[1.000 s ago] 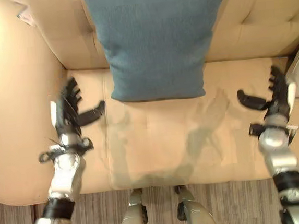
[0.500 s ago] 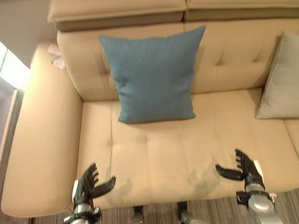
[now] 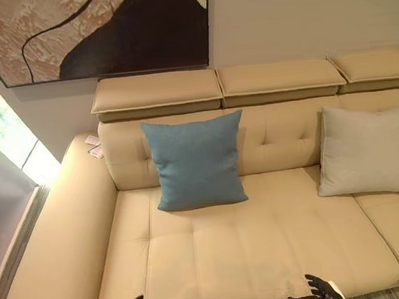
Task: Pick up all the scattered cushions and arrange them neatly on the sofa.
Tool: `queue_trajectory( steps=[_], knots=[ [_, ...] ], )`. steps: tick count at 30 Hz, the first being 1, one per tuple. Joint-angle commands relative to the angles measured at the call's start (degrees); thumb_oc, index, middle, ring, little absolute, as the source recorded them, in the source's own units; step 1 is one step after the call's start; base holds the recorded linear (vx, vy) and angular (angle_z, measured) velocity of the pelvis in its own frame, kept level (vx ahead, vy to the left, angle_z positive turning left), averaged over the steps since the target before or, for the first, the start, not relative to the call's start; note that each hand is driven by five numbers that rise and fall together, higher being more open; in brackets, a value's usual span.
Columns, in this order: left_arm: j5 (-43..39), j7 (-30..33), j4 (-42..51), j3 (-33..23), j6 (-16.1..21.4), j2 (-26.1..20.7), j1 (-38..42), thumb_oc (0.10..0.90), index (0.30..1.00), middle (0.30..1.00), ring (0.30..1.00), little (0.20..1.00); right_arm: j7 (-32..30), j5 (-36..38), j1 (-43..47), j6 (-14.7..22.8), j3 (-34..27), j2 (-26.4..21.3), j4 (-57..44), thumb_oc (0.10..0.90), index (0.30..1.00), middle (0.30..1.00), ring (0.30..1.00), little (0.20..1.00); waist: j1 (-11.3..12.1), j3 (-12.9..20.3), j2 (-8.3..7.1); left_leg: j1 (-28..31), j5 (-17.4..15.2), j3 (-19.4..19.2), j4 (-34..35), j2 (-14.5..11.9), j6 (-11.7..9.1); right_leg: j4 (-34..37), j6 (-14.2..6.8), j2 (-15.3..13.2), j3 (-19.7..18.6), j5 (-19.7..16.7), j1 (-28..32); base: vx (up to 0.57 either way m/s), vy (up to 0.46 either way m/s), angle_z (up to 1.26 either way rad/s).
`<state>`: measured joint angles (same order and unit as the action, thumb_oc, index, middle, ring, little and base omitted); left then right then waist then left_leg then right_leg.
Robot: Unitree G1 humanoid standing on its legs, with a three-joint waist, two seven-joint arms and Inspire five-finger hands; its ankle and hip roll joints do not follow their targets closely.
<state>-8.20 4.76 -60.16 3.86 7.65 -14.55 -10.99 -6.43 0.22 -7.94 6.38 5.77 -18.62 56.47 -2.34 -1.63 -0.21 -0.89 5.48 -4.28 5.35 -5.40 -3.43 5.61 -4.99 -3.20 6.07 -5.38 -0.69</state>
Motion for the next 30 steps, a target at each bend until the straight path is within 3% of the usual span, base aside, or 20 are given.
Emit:
queue_trajectory(
  steps=[1, 5, 8, 9, 12, 13, 16, 19, 20, 24, 25, 29, 30],
  knots=[
    [1.3, 1.9, -0.5, -2.5, 1.6, -1.9, 3.6, 0.800, 0.900, 0.900, 0.900, 0.900, -1.0, -0.7, 4.3, 1.7, -0.7, -0.6, 0.4, 0.800, 0.900, 0.900, 0.900, 0.900, 0.6, -1.4, -2.41, 3.7, -5.0, -0.6, -0.4, -0.2, -1.0, -1.3, -1.9, 0.5, 1.1, 6.8, 2.6, -0.01, -0.040, -0.04],
    [1.6, 2.2, -2.4, -2.4, 1.5, -1.9, 4.4, 0.800, 0.900, 0.900, 0.900, 0.900, -1.1, -0.3, 4.6, 1.7, -0.1, -0.7, 0.8, 0.800, 0.900, 0.900, 0.900, 0.900, 0.7, -2.0, -2.50, 2.9, -4.5, -0.4, -1.1, -0.9, -1.4, -0.6, -1.5, 1.1, 1.0, 6.8, 2.3, -0.08, -0.085, -0.03],
    [2.1, 3.1, -2.0, -1.1, 2.0, -2.3, 6.9, 0.800, 0.900, 0.900, 0.900, 0.900, -1.8, 0.5, 6.1, 1.8, 0.6, -1.6, 1.0, 0.800, 0.900, 0.900, 0.900, 0.900, 1.0, -4.8, -3.37, -5.5, -2.3, -0.4, -7.8, -2.0, -2.8, -0.6, -1.0, 0.7, 2.4, 7.0, -0.4, -0.27, -0.112, 0.15],
    [2.1, 3.1, -2.0, -1.1, 2.0, -2.3, 6.9, 0.800, 0.900, 0.900, 0.900, 0.900, -1.8, 0.6, 6.1, 1.8, 0.6, -1.6, 1.0, 0.800, 0.900, 0.900, 0.900, 0.900, 0.9, -4.7, -3.35, -5.8, -2.4, -0.3, -8.1, -2.0, -2.8, -0.6, -1.0, 0.7, 2.5, 6.9, -0.5, -0.30, -0.076, 0.25],
    [2.5, 3.1, -2.5, -0.1, 2.2, -1.7, 8.1, 0.800, 0.900, 0.900, 0.900, 0.900, -1.9, -0.3, 7.6, 1.7, 1.8, -2.1, 2.3, 0.800, 0.900, 0.900, 0.900, 0.900, 0.5, -5.2, -4.95, -6.7, -8.0, 2.8, -16.4, 0.2, -2.0, -0.6, -0.9, -1.1, 2.9, 4.4, -3.8, -0.23, -0.025, 0.11],
    [2.7, 2.9, -2.1, 0.1, 2.1, -1.5, 8.1, 0.800, 0.900, 0.900, 0.900, 0.900, -2.0, -0.6, 7.3, 1.6, 1.6, -2.3, 2.5, 0.800, 0.900, 0.900, 0.900, 0.900, -0.1, -4.7, -4.94, -4.8, -9.9, 2.6, -18.5, 0.1, -1.6, -0.6, -0.9, -1.4, 3.1, 3.9, -5.0, -0.17, 0.041, 0.18],
    [3.7, 2.6, -1.3, 1.1, 2.1, -1.5, 8.1, 0.800, 0.900, 0.900, 0.900, 0.900, -1.8, -0.7, 7.1, 1.5, 1.2, -2.2, 3.4, 0.800, 0.900, 0.900, 0.900, 0.900, -1.4, -4.1, -4.44, -0.9, -11.5, 2.9, -20.5, 0.7, -1.6, -0.6, -1.1, -1.7, 3.6, 2.5, -6.4, -0.10, 0.075, 0.10],
    [4.3, 2.4, -0.6, 2.0, 2.4, -1.5, 8.6, 0.800, 0.900, 0.900, 0.900, 0.900, -1.7, -0.8, 7.1, 1.3, 1.2, -2.0, 4.7, 0.800, 0.900, 0.900, 0.900, 0.900, -2.3, -4.0, -3.64, 2.2, -12.2, 2.6, -19.3, 1.0, -1.9, -0.6, -1.4, -1.8, 4.4, 1.5, -7.2, -0.10, 0.114, 0.21],
    [4.9, 2.3, 0.1, 2.9, 2.3, -1.5, 9.0, 0.800, 0.900, 0.900, 0.900, 0.900, -1.8, -0.8, 7.2, 1.3, 1.0, -1.8, 5.5, 0.800, 0.900, 0.900, 0.900, 0.900, -3.1, -4.0, -2.94, 4.3, -14.4, 2.2, -15.7, 2.1, -1.3, -0.6, -2.1, -2.1, 4.8, 0.1, -8.1, -0.12, 0.153, 0.46],
    [5.4, 2.7, 0.4, 3.4, 2.5, -1.7, 9.6, 0.800, 0.900, 0.900, 0.900, 0.900, -2.2, -1.8, 8.0, 0.6, 1.2, -1.1, 6.5, 0.800, 0.900, 0.900, 0.900, 0.900, -3.3, -4.4, -3.01, 5.4, -17.0, 3.1, -10.7, 4.7, 0.2, -1.4, -3.3, -3.5, 4.5, -2.2, -10.3, -0.16, 0.208, 0.41],
    [5.9, 2.9, 0.1, 3.5, 2.5, -2.0, 10.0, 0.800, 0.900, 0.900, 0.900, 0.900, -2.2, -2.3, 8.5, 0.1, 1.4, -0.6, 6.9, 0.800, 0.900, 0.900, 0.900, 0.900, -2.9, -5.0, -3.20, 5.0, -17.0, 3.3, -9.4, 6.1, 1.2, -1.5, -4.5, -4.5, 4.2, -3.3, -11.5, -0.21, 0.207, -0.17],
    [6.8, 2.9, -0.4, 3.1, 2.6, -2.7, 10.2, 0.800, 0.900, 0.900, 0.900, 0.900, -1.9, -3.2, 9.0, -0.3, 1.8, -0.1, 6.9, 0.800, 0.900, 0.900, 0.900, 0.900, -2.3, -6.0, -3.33, 4.4, -15.7, 3.5, -7.5, 7.2, 2.2, -3.3, -6.1, -6.1, 3.7, -4.0, -13.4, -0.24, 0.170, -0.24],
    [7.0, 3.2, -0.6, 3.2, 2.5, -3.5, 10.7, 0.800, 0.900, 0.900, 0.900, 0.900, -1.8, -3.2, 9.8, -0.4, 2.4, 0.3, 6.8, 0.800, 0.900, 0.900, 0.900, 0.900, -2.0, -7.2, -3.09, 3.0, -14.8, 3.4, -7.6, 6.9, 3.0, -7.6, -6.0, -5.5, 0.6, -1.9, -14.6, -0.30, 0.116, -0.15]
  ],
)
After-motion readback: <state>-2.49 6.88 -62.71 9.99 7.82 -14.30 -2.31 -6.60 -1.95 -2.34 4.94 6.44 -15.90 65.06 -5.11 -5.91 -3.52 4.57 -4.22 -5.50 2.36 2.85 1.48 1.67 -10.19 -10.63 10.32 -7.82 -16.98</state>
